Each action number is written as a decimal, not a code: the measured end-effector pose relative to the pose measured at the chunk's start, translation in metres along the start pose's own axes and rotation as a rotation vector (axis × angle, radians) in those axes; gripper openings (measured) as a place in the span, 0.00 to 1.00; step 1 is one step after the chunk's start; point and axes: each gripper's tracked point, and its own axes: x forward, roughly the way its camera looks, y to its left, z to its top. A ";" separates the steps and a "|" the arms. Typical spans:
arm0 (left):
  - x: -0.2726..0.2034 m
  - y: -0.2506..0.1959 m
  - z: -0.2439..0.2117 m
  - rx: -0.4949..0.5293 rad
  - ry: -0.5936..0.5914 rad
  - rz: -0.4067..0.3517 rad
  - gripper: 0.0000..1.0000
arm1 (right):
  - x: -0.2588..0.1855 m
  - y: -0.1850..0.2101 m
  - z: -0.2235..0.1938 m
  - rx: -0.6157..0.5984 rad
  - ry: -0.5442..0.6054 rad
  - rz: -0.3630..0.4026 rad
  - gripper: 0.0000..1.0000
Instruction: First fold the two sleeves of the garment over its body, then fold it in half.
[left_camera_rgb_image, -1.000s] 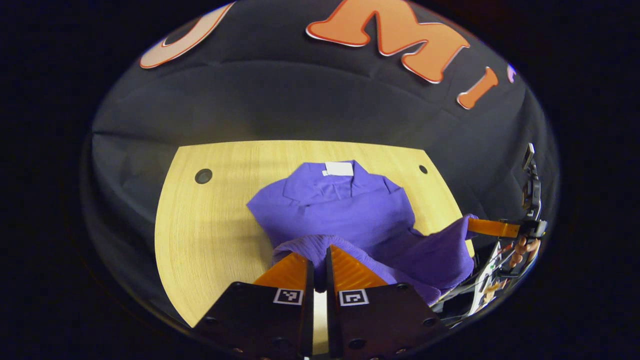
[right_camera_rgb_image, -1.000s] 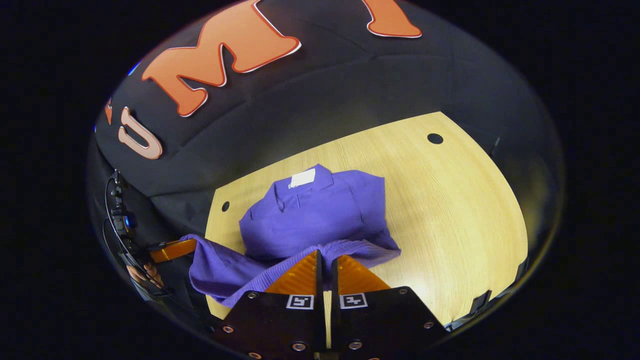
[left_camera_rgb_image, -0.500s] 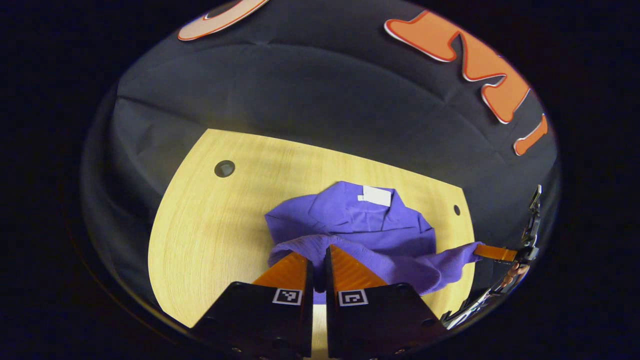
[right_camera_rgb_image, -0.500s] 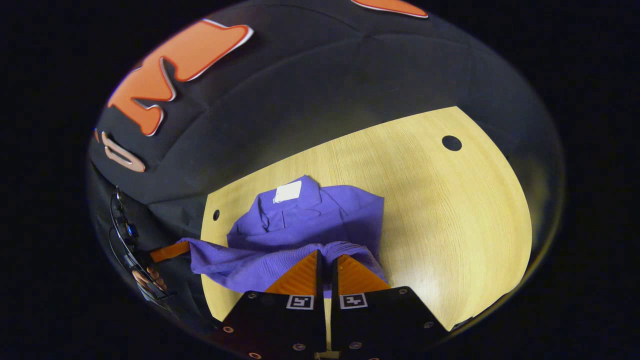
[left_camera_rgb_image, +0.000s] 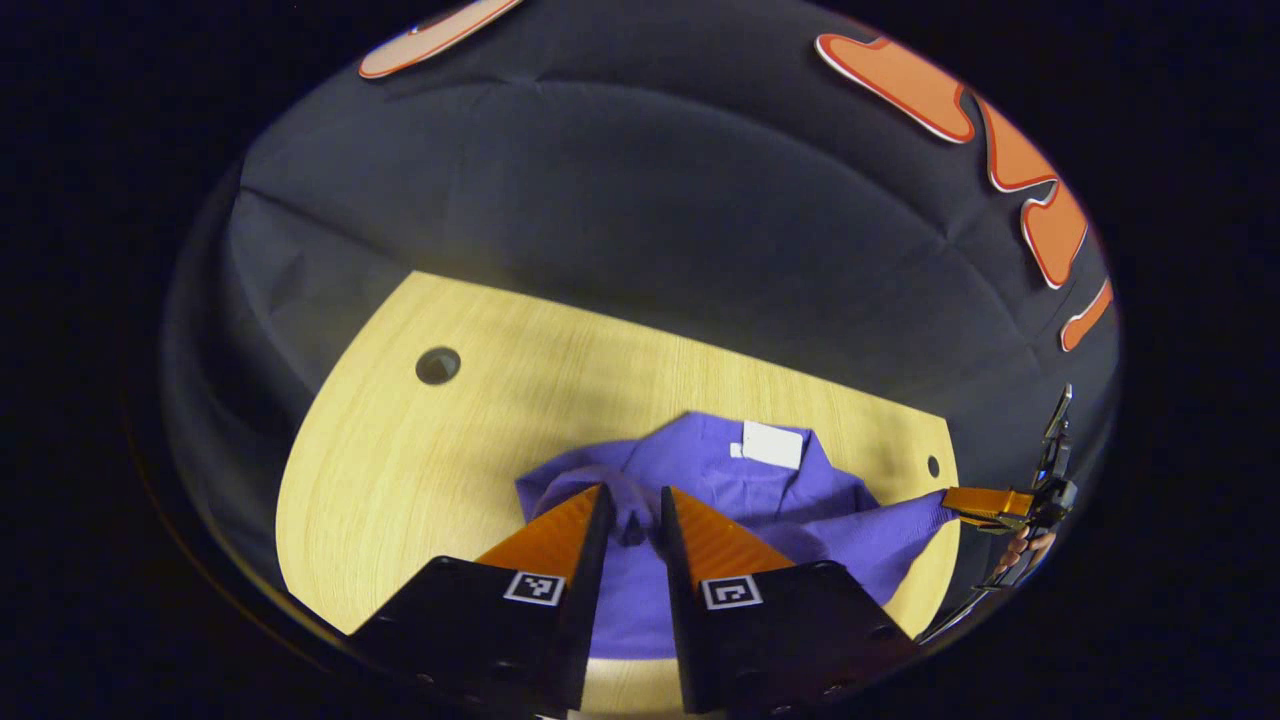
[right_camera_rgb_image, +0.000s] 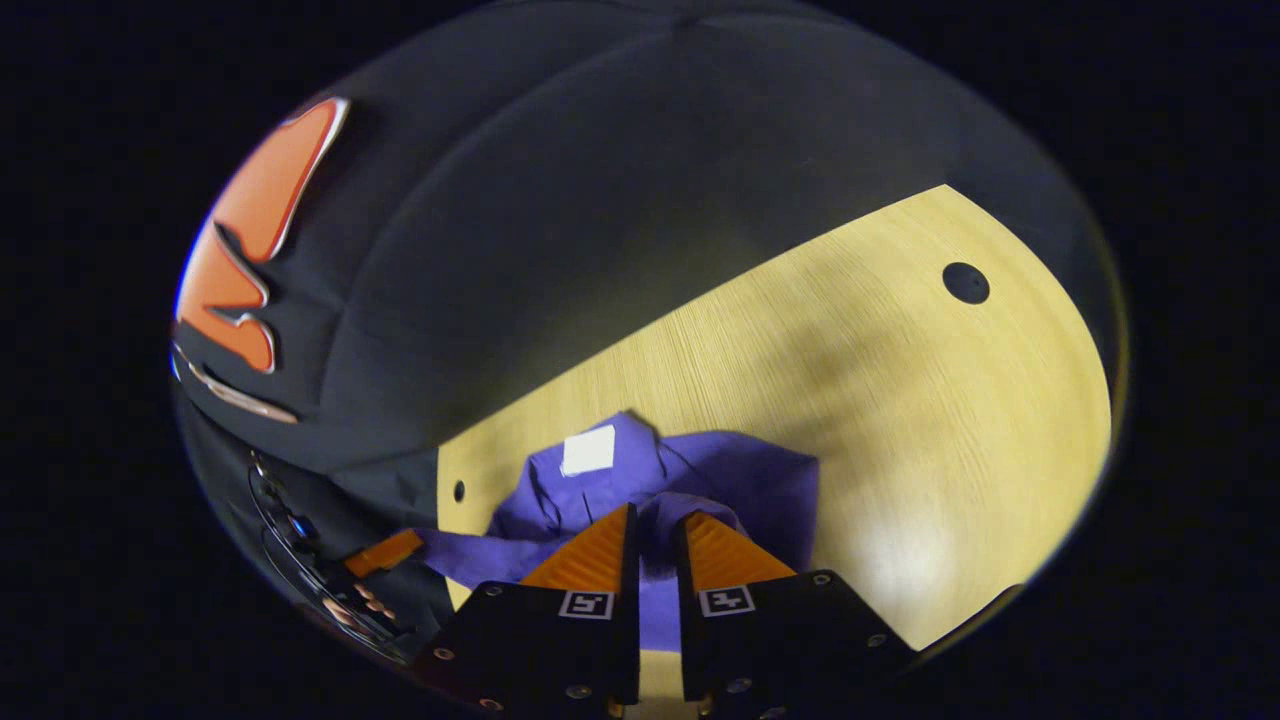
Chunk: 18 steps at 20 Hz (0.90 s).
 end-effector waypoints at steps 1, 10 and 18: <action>0.001 -0.001 0.014 0.013 -0.053 0.002 0.36 | 0.003 0.001 0.006 0.015 -0.023 0.011 0.17; -0.037 -0.030 0.040 0.071 -0.194 -0.054 0.77 | -0.044 -0.011 0.046 -0.140 -0.274 -0.079 0.63; -0.121 -0.040 0.048 0.188 -0.415 -0.029 0.87 | -0.134 0.022 0.031 -0.344 -0.507 -0.153 0.95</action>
